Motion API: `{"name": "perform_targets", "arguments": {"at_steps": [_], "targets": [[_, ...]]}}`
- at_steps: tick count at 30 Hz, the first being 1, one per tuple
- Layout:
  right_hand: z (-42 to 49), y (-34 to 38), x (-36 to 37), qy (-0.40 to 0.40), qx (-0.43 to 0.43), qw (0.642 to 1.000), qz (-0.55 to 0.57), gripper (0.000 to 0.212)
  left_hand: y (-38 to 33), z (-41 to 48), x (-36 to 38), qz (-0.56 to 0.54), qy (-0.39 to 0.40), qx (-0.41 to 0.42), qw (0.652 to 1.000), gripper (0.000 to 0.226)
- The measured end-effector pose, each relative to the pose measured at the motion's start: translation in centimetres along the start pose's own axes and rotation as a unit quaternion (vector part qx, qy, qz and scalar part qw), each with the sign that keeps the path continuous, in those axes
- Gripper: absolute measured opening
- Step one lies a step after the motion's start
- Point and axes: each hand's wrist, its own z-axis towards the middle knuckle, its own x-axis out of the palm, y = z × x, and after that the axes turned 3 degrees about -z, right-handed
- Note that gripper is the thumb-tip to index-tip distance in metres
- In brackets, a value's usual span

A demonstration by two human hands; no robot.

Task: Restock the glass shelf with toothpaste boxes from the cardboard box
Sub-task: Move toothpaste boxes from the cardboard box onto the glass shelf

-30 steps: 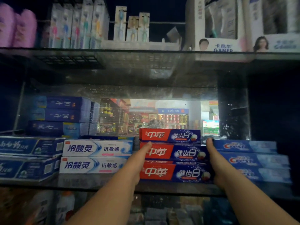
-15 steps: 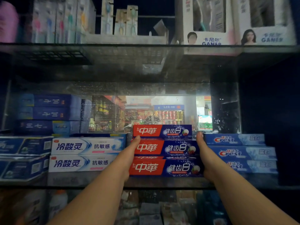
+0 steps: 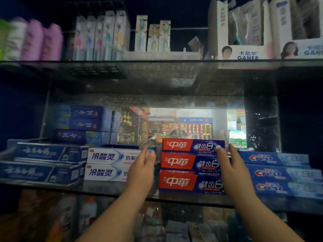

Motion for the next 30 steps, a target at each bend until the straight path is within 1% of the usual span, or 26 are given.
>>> {"name": "perform_targets", "arguments": {"at_steps": [2,3,4,6,7,8,9,10,12,13,14,15,17,18,20,22,24,27,28,30], "targets": [[-2.3,2.2,2.6,0.046,-0.055,0.997,0.021,0.070,0.5,0.0,-3.0,-0.043,-0.062,-0.031,0.997,0.049],[-3.2,3.1,4.3,0.083,-0.074,0.993,0.036,0.069,1.2,0.5,-4.6,-0.061,-0.084,-0.061,0.993,0.051],[-4.0,3.9,6.3,0.129,-0.067,0.988,0.059,0.066,2.2,1.3,-6.2,-0.068,-0.097,-0.102,0.988,0.055],[-5.5,5.5,10.2,0.221,-0.005,0.967,0.123,0.066,5.1,3.3,-8.8,-0.098,-0.111,-0.168,0.975,0.067],[-5.6,5.7,12.3,0.253,0.027,0.957,0.140,0.070,6.4,4.3,-9.8,-0.125,-0.109,-0.196,0.966,0.061],[-5.5,5.8,14.2,0.270,0.058,0.950,0.142,0.074,6.8,4.9,-10.3,-0.140,-0.110,-0.213,0.961,0.046],[-5.1,5.7,15.9,0.272,0.086,0.949,0.137,0.079,6.0,4.8,-10.7,-0.147,-0.102,-0.224,0.958,0.029],[-4.5,5.3,17.6,0.266,0.107,0.949,0.131,0.084,5.1,4.6,-10.9,-0.145,-0.097,-0.223,0.959,0.019],[-2.8,3.9,20.7,0.238,0.139,0.954,0.118,0.106,4.1,4.6,-11.1,-0.130,-0.095,-0.233,0.959,0.014],[-1.8,2.9,21.9,0.218,0.155,0.956,0.124,0.121,4.1,4.8,-11.2,-0.124,-0.091,-0.236,0.959,0.014],[-1.0,2.3,22.6,0.204,0.169,0.956,0.128,0.131,4.1,5.0,-11.3,-0.119,-0.089,-0.235,0.961,0.016],[-0.7,2.0,23.0,0.194,0.180,0.956,0.128,0.132,4.3,5.3,-11.4,-0.109,-0.086,-0.236,0.962,0.018],[-0.5,1.8,23.0,0.176,0.204,0.954,0.128,0.115,4.7,5.8,-11.5,-0.102,-0.079,-0.243,0.961,0.020],[-0.7,2.2,22.8,0.169,0.216,0.951,0.140,0.115,4.8,5.8,-11.5,-0.100,-0.074,-0.246,0.961,0.021],[-0.7,2.1,22.8,0.165,0.237,0.944,0.160,0.128,5.1,6.2,-11.5,-0.099,-0.070,-0.250,0.961,0.024],[0.4,0.2,24.1,0.166,0.234,0.943,0.169,0.131,4.9,6.3,-11.6,-0.107,-0.073,-0.251,0.959,0.020],[-1.0,2.0,22.9,0.173,0.229,0.946,0.153,0.123,4.6,6.3,-11.7,-0.121,-0.075,-0.260,0.955,0.012],[-2.0,3.1,21.6,0.170,0.206,0.956,0.119,0.099,4.4,6.4,-12.0,-0.136,-0.068,-0.276,0.949,0.010],[-1.8,2.8,21.6,0.168,0.205,0.957,0.114,0.095,4.2,6.2,-11.9,-0.136,-0.066,-0.277,0.949,0.010],[-1.8,2.7,21.5,0.176,0.211,0.956,0.098,0.094,4.1,6.0,-11.9,-0.130,-0.065,-0.276,0.950,0.012]]}}
